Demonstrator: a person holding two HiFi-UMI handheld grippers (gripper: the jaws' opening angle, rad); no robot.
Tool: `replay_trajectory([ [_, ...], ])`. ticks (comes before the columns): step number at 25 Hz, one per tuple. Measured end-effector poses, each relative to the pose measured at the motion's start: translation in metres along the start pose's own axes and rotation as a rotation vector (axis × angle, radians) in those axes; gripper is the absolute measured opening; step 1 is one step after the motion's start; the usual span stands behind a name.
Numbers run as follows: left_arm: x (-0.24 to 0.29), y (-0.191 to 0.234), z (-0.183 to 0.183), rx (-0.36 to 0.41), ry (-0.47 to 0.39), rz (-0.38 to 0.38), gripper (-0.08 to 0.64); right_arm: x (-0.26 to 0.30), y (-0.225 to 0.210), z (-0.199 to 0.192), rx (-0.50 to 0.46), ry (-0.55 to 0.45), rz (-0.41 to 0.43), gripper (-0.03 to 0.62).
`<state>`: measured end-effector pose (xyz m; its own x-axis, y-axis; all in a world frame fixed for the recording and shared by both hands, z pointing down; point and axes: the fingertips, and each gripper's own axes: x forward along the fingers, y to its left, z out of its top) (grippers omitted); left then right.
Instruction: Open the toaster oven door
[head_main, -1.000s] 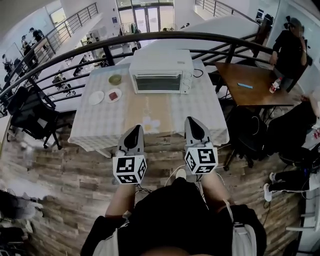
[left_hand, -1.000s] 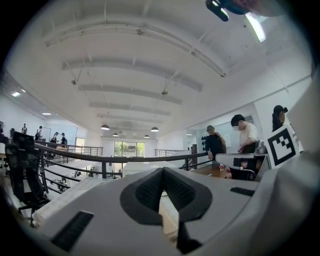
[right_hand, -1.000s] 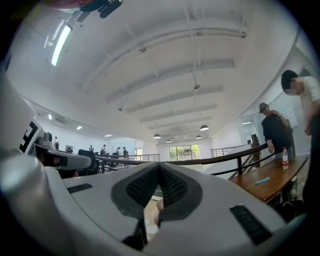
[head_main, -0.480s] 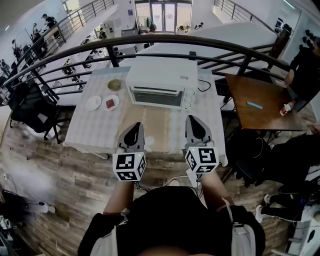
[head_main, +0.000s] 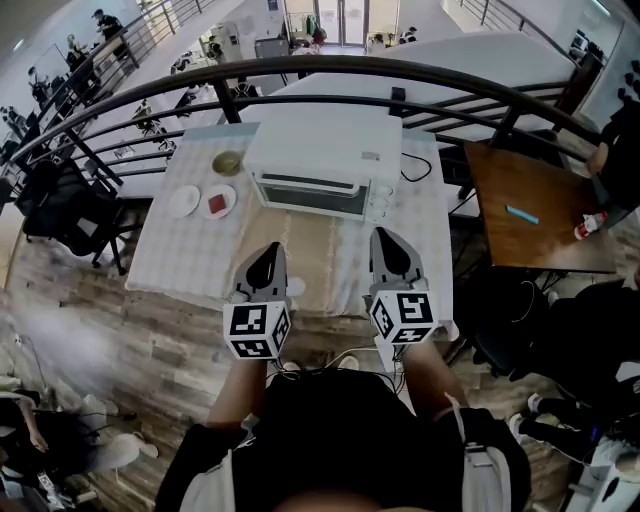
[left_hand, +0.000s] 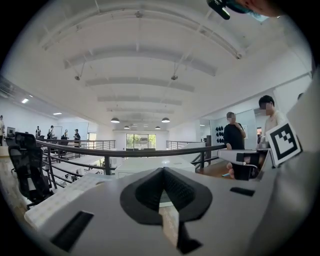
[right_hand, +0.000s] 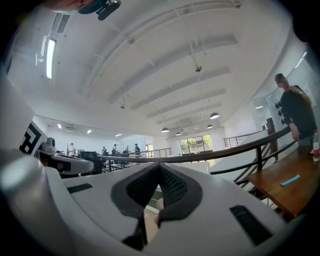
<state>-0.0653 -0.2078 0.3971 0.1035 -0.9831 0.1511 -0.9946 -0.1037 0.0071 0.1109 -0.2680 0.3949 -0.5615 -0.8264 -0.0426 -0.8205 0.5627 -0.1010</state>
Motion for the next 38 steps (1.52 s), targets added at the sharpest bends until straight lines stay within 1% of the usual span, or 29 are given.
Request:
replay_trajectory([
  [2, 0.007, 0.002, 0.0, 0.022, 0.002, -0.012, 0.014, 0.006, -0.001, -0.003, 0.003, 0.007, -0.002, 0.002],
  [5, 0.018, 0.004, 0.002, 0.084, -0.007, -0.045, 0.014, 0.013, 0.0, -0.004, 0.011, 0.012, -0.008, 0.002],
  [9, 0.037, 0.007, 0.003, 0.163, -0.017, -0.111, 0.014, 0.017, -0.002, -0.007, 0.014, 0.006, -0.051, 0.002],
  [11, 0.047, 0.008, 0.002, 0.223, 0.002, -0.144, 0.014, 0.019, -0.004, -0.008, 0.009, 0.003, -0.073, 0.002],
  [13, 0.057, 0.01, 0.0, 0.314, 0.025, -0.17, 0.014, 0.02, -0.005, -0.005, 0.002, 0.0, -0.097, 0.002],
  [17, 0.078, 0.007, -0.007, 0.547, 0.077, -0.224, 0.019, 0.014, -0.01, -0.002, -0.008, -0.001, -0.147, 0.002],
  [18, 0.083, 0.004, -0.011, 0.602, 0.09, -0.247, 0.04, 0.011, -0.011, -0.002, -0.013, 0.0, -0.158, 0.002],
  [19, 0.089, 0.002, -0.017, 0.656, 0.106, -0.27, 0.085, 0.009, -0.012, -0.003, -0.019, 0.002, -0.169, 0.002],
  [20, 0.095, 0.0, -0.024, 0.708, 0.126, -0.291, 0.114, 0.007, -0.014, -0.004, -0.022, 0.004, -0.179, 0.002],
  [22, 0.109, 0.002, -0.038, 0.794, 0.174, -0.315, 0.123, 0.003, -0.016, -0.005, -0.023, 0.007, -0.197, 0.002],
  [23, 0.116, 0.005, -0.045, 0.821, 0.198, -0.32, 0.129, 0.001, -0.016, -0.005, -0.024, 0.009, -0.206, 0.002],
  [26, 0.139, 0.022, -0.062, 0.853, 0.273, -0.313, 0.157, -0.007, -0.021, -0.004, -0.034, 0.015, -0.235, 0.002],
  [30, 0.163, 0.057, -0.078, 0.903, 0.349, -0.259, 0.17, -0.017, -0.03, -0.01, -0.04, 0.035, -0.276, 0.002],
  [34, 0.177, 0.095, -0.088, 0.899, 0.404, -0.206, 0.175, -0.023, -0.037, -0.016, -0.039, 0.051, -0.308, 0.002],
  [38, 0.19, 0.125, -0.09, 0.893, 0.427, -0.161, 0.18, -0.024, -0.039, -0.017, -0.043, 0.058, -0.325, 0.002],
])
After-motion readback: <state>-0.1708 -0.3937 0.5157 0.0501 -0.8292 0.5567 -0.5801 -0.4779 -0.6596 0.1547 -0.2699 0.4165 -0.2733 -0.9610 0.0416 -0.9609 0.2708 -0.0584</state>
